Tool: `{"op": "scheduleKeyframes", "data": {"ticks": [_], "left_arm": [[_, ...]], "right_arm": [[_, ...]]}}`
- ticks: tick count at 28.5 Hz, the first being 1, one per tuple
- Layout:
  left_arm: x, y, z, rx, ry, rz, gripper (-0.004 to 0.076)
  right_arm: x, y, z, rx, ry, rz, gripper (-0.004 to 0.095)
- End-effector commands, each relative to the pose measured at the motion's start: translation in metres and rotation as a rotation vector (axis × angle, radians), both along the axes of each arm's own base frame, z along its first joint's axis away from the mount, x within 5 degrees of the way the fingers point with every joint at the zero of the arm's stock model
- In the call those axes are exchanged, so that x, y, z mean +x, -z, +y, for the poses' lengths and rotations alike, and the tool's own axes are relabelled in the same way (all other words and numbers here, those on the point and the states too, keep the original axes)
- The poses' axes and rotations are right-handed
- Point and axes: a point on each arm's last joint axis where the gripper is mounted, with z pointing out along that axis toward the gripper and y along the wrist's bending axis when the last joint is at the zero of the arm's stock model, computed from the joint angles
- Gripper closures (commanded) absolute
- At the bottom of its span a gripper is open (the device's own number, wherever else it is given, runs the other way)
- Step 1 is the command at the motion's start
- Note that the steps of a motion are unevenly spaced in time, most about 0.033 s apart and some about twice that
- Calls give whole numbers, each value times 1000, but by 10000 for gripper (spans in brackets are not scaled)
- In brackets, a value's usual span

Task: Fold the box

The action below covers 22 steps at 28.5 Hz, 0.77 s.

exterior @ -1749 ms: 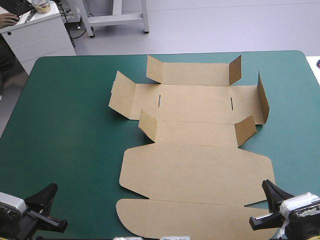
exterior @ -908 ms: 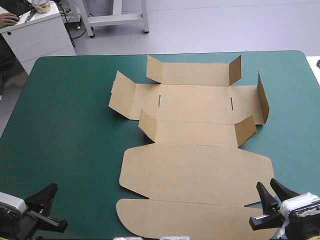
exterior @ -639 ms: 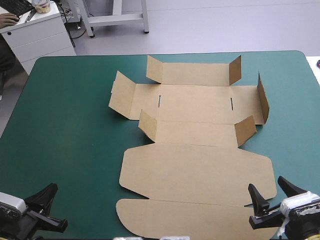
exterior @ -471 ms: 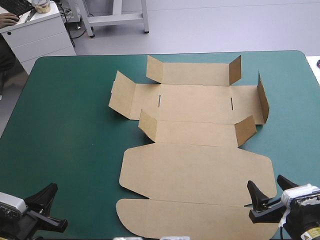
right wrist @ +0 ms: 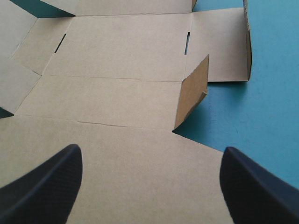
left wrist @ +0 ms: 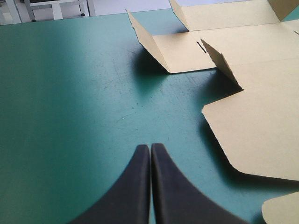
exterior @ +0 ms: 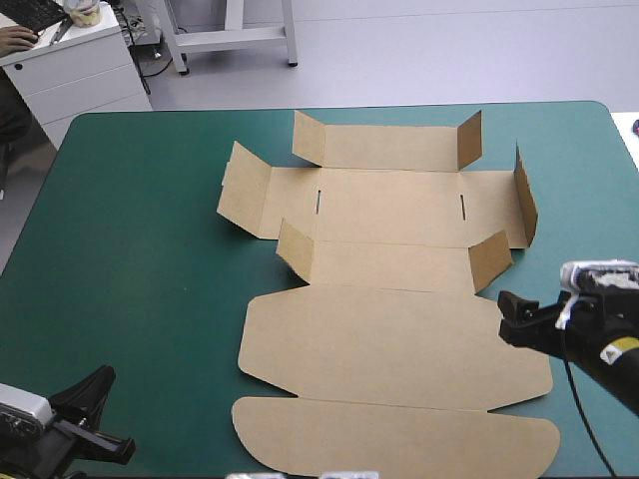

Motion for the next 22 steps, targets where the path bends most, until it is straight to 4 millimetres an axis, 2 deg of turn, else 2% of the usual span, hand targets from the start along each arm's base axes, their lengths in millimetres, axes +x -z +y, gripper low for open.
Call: {"op": "scheduleKeyframes", "data": {"ticks": [1, 6, 11, 13, 14, 19, 22], "left_arm": [[-3, -14, 1, -46, 4, -104, 734], [-3, -14, 1, -44, 3, -105, 734], [-3, -14, 2, -45, 2, -105, 734], [-3, -14, 2, -45, 2, -105, 734], [-3, -14, 2, -45, 2, -105, 734], [-3, -14, 2, -45, 2, -105, 734], [-3, -14, 2, -45, 2, -105, 734]], "right_arm": [[37, -21, 2, 25, 9, 38, 163], [81, -24, 4, 21, -8, 191, 163], [130, -17, 4, -2, -7, 281, 165], [149, -11, 3, -31, -3, 317, 166], [165, -6, 2, -54, -1, 352, 165], [199, 14, -1, -112, -8, 471, 165], [212, 30, -1, -117, -9, 520, 167]]}}
